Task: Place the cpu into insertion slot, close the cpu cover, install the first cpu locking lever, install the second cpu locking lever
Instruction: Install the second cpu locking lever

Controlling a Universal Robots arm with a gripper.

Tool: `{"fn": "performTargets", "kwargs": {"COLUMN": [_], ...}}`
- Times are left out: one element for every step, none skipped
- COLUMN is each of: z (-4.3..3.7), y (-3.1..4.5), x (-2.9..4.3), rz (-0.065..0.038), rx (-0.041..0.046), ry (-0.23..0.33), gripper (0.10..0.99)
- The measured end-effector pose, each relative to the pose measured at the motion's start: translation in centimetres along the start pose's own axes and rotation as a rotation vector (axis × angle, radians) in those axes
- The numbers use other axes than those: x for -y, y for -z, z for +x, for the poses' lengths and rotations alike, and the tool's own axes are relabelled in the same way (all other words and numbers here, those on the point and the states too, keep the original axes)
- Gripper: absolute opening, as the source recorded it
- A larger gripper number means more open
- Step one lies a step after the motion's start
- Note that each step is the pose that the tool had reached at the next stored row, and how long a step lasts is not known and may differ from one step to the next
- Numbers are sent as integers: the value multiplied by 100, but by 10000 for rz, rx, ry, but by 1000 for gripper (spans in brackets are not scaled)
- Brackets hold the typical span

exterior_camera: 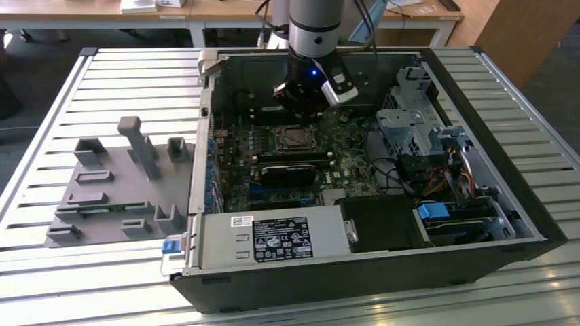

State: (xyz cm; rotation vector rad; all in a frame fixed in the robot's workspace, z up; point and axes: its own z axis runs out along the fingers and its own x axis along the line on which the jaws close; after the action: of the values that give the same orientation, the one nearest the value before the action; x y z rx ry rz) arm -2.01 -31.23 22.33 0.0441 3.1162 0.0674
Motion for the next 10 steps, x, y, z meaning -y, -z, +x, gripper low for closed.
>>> {"fn": "performTargets", "kwargs": {"z": [0,-1,-1,-2,-3,-3,-3,-4,-4,-4], "y": [1,1,2,3,3,4,5,6,11,20], "x": [16,35,53,70,89,108,122,128,131,132], "rz": [8,11,15,20,23,26,29,30,32,33], "rx": [0,1,1,0,1,2,1,1,0,0], "ry": [0,-1,-1,0,0,0,0,0,0,-1], "gripper": [106,106,106,106,106,106,106,106,106,106]}}
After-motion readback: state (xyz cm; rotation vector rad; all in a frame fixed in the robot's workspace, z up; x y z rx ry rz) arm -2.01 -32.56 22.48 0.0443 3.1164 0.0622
